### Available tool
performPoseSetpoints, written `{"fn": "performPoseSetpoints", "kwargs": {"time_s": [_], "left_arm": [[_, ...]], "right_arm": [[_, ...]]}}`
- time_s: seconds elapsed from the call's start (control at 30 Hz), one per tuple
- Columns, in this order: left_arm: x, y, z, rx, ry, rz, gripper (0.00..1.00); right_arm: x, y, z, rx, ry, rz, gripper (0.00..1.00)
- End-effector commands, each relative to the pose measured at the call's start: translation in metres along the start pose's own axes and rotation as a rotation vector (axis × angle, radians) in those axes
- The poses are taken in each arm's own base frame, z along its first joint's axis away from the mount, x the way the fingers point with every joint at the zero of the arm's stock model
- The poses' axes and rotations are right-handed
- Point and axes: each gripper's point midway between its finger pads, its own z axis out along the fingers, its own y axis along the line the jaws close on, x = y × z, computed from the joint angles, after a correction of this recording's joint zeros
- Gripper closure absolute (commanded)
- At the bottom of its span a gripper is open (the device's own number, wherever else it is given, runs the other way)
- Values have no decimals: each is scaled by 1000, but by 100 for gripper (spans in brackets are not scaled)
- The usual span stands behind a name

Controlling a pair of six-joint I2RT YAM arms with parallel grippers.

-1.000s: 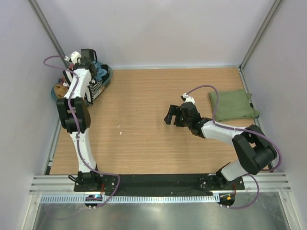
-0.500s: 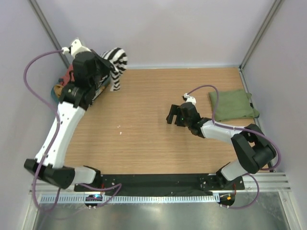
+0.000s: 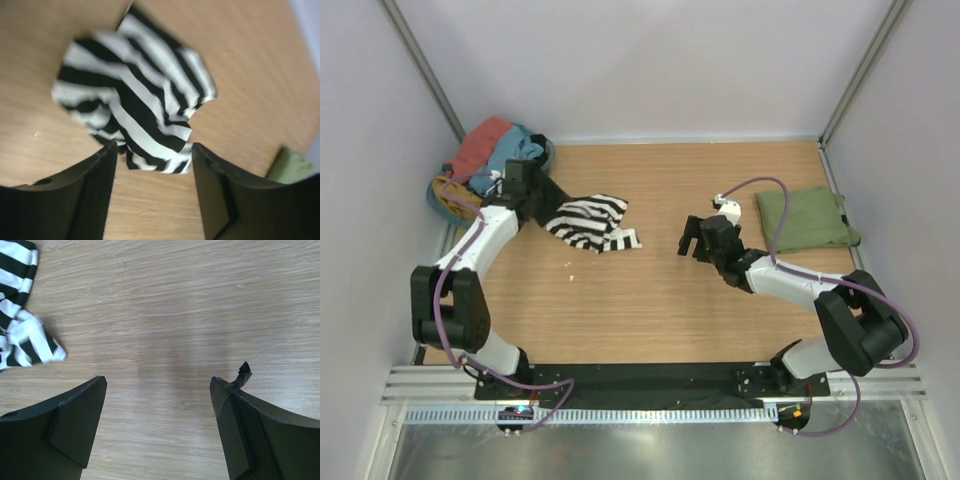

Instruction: Fold and stack the tank tops

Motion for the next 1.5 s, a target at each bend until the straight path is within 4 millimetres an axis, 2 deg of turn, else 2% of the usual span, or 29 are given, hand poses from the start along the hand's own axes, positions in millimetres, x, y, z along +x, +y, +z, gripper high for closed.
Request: {"fn": "performPoseSetpoints", "kwargs": {"time_s": [0.0, 0.03, 0.07, 0.1, 0.13, 0.17, 0.2, 0.23, 0.33, 0.43, 0.47, 0.53, 0.57, 0.67, 0.7, 0.83, 0.87, 0.93, 0.97, 1.03, 1.07, 1.17, 1.23, 1.37, 1.4, 1.47], "left_arm": [[22, 4, -10, -26, 30, 99, 35], [18, 3, -19, -38, -15, 128, 34], [26, -3, -25, -41, -30, 176, 27], [20, 0, -31, -77, -92, 231, 26], [28, -13, -40, -48, -104, 287, 25], [31, -16, -45, -47, -115, 318, 25], [36, -19, -47, -40, -116, 354, 26], [48, -27, -49, -15, -97, 387, 27], [80, -35, -42, 12, -21, 469, 31], [109, -43, -32, 26, 40, 545, 34], [118, -43, -20, 9, 65, 566, 34], [134, -47, -11, 4, 102, 602, 34], [143, -47, 3, -13, 133, 626, 35], [159, -45, 22, -43, 188, 679, 37], [165, -42, 36, -69, 214, 696, 38], [179, -33, 64, -139, 269, 756, 41], [179, -36, 70, -145, 265, 762, 42], [186, -21, 83, -198, 292, 783, 43], [187, -22, 86, -201, 294, 783, 50], [194, -12, 94, -232, 320, 793, 65], [194, -12, 95, -237, 324, 793, 78], [197, -8, 93, -249, 341, 793, 100], [196, -8, 84, -258, 359, 792, 100], [184, -41, 46, -168, 326, 792, 100], [174, -60, 25, -109, 300, 778, 100], [162, -84, -2, -35, 279, 756, 100]], "right_arm": [[-12, 3, -1, -10, -54, -4, 8], [-12, 7, 0, -28, -53, -4, 8], [-9, 9, 1, -38, -44, -8, 8], [-5, 14, 3, -62, -28, -13, 9], [-4, 16, 4, -73, -19, -19, 10], [-3, 18, 5, -85, -13, -22, 11], [0, 22, 8, -104, -6, -29, 15], [2, 30, 8, -149, 14, -46, 23], [10, 42, 13, -201, 55, -60, 30], [14, 41, 16, -189, 65, -58, 33], [11, 36, 16, -161, 50, -53, 33], [9, 28, 15, -130, 32, -48, 33], [3, 25, 11, -117, 3, -41, 33], [-6, 16, 3, -87, -49, -23, 34], [-11, 12, 1, -66, -75, -16, 34], [-19, 3, -9, -44, -132, 2, 33], [-21, 1, -10, -41, -141, 3, 33], [-25, 0, -14, -37, -162, 14, 34], [-26, -1, -15, -37, -164, 14, 33], [-27, -1, -16, -34, -169, 15, 34], [-28, -1, -16, -34, -171, 16, 33], [-28, -2, -17, -31, -175, 18, 34], [-31, -2, -19, -31, -183, 24, 34], [-32, -5, -21, -20, -195, 32, 34], [-33, -7, -21, -15, -198, 33, 34], [-33, -9, -22, -6, -204, 36, 34]]}}
